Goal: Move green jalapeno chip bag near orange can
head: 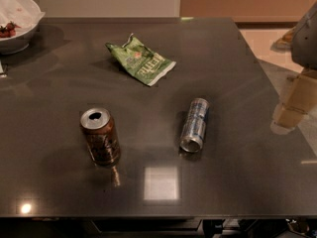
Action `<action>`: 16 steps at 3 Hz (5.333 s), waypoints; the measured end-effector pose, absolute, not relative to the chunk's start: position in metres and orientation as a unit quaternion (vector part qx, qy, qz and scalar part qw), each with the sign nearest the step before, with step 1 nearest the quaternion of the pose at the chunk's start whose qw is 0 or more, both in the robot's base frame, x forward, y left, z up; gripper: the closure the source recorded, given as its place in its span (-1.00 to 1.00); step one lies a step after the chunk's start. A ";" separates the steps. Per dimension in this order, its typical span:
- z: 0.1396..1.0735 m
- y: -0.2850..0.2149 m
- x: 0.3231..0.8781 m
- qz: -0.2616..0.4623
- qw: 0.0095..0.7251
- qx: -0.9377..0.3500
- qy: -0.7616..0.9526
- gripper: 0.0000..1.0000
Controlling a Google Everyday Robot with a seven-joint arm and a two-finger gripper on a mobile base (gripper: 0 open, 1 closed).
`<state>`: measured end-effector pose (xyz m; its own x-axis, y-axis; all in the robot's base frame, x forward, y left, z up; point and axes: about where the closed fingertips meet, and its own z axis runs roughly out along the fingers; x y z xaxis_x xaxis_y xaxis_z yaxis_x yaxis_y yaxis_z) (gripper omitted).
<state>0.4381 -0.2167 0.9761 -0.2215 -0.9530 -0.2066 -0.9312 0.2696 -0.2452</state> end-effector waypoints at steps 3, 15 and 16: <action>0.963 -0.189 0.475 -0.015 0.169 -0.627 0.761 -1.00; 0.858 0.012 0.711 0.133 0.231 -0.588 0.764 0.77; 0.869 0.012 0.674 0.151 0.225 -0.609 0.745 1.00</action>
Offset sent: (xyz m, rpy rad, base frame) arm 0.0245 0.0165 -0.0138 0.0178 0.0403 0.0486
